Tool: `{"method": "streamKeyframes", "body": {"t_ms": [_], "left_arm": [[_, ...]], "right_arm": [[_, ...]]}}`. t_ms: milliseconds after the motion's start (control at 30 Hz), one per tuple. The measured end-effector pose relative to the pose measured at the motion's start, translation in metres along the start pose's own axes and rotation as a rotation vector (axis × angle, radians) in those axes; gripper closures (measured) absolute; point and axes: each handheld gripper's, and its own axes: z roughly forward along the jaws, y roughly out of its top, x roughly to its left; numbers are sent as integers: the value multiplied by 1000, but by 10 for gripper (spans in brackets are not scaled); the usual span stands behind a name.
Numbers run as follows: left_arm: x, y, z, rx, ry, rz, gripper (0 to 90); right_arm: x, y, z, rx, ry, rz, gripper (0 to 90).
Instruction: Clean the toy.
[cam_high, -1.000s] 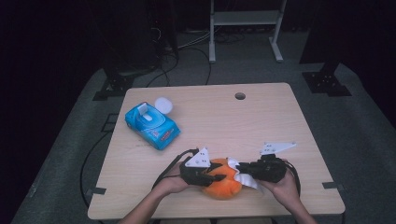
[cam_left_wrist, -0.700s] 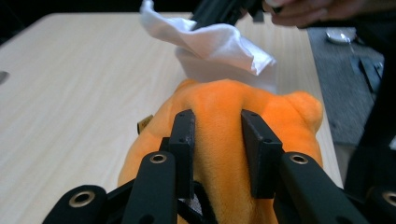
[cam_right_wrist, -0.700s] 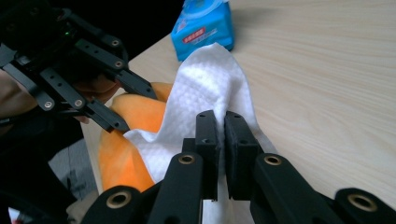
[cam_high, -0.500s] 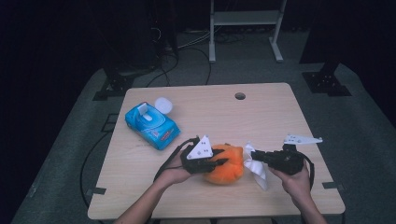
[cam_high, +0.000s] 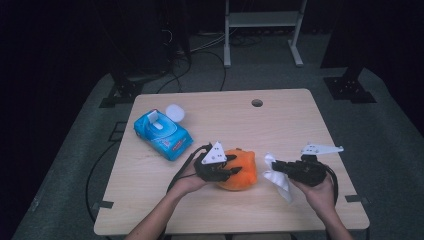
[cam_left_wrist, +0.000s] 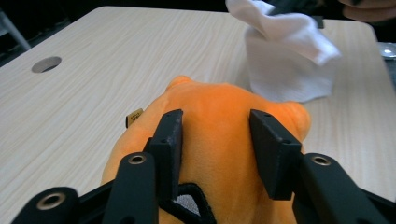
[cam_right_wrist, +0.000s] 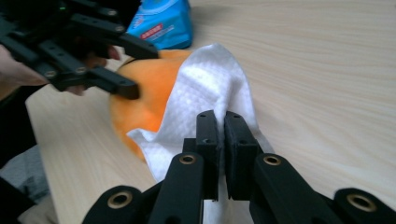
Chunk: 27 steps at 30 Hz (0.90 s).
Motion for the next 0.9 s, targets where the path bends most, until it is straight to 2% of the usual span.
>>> {"method": "streamKeyframes", "body": {"t_ms": [100,200,267,333,467,633,667,700,733,900], "left_arm": [[1,3,-4,-15,3,-1,549],[1,5,-8,-20,0,-6,534],[1,6,-10,-28,-3,-13,527],[1,8,-14,-29,-1,-10,517],[2,8,-22,-36,10,-19,495],[8,1,-32,-42,35,-54,458],[9,0,-33,-44,38,-59,448],[10,-3,-36,-47,42,-72,438],[11,-5,-37,-48,45,-79,421],[14,-16,-49,-52,77,-104,379]], "right_arm": [[-11,5,-14,-3,-74,-15,850],[-26,12,-29,14,-190,-48,850],[-36,18,-34,25,-237,-53,849],[-47,21,-34,50,-284,-59,850],[-68,24,-27,87,-341,-44,849],[-88,27,-9,95,-349,12,848],[-92,27,-3,93,-344,25,821],[-95,27,0,96,-331,33,758],[-100,26,6,98,-295,68,682],[-98,20,14,82,-244,76,619]]}}
